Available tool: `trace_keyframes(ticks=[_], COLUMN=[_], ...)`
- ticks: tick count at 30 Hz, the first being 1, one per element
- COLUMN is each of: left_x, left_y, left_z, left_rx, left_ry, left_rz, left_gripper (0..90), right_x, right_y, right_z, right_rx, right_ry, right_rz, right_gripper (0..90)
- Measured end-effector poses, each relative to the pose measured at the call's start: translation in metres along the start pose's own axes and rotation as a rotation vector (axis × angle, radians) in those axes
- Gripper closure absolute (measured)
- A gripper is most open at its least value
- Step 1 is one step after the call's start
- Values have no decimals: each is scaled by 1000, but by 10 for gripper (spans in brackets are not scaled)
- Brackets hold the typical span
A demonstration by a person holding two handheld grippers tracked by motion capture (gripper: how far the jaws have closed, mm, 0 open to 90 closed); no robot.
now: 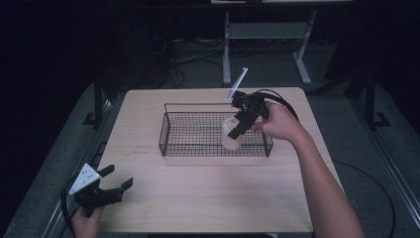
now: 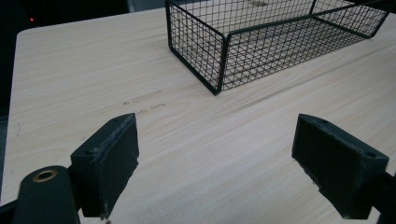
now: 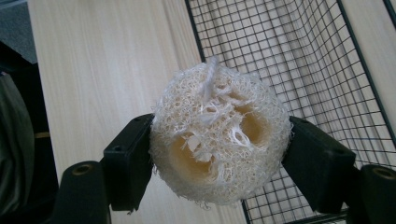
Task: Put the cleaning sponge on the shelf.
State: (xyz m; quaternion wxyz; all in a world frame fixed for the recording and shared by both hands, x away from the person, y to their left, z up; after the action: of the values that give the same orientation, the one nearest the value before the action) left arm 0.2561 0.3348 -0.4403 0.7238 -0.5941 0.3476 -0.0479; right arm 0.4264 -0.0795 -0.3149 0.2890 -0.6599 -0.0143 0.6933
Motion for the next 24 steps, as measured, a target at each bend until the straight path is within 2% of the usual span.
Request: trace_keyframes(ticks=[10,24], left_x=[0,1], left_y=[0,0], left_z=[1,0], left_rx=[0,2], left_ry=[2,3], left_rz=[-2,-2], left_gripper=[139,140], right_x=[3,20], right_y=[-13,-20], right_z=[-16,-34], right_rx=[26,67], right_ry=[13,15], right_rz=[13,22], right_gripper=[278,278])
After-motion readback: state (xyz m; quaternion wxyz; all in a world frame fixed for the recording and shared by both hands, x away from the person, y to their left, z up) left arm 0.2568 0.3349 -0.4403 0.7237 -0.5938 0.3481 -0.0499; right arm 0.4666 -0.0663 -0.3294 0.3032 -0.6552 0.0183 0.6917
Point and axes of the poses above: each handheld gripper's, and its own axes: x roughly forward along the jaws, y roughly out of its underside, z roughly to its left, the point moved 3 cm from there along x, roughly forward along the jaws, and after that the axes turned 4 degrees about x, right-handed, at the moved point
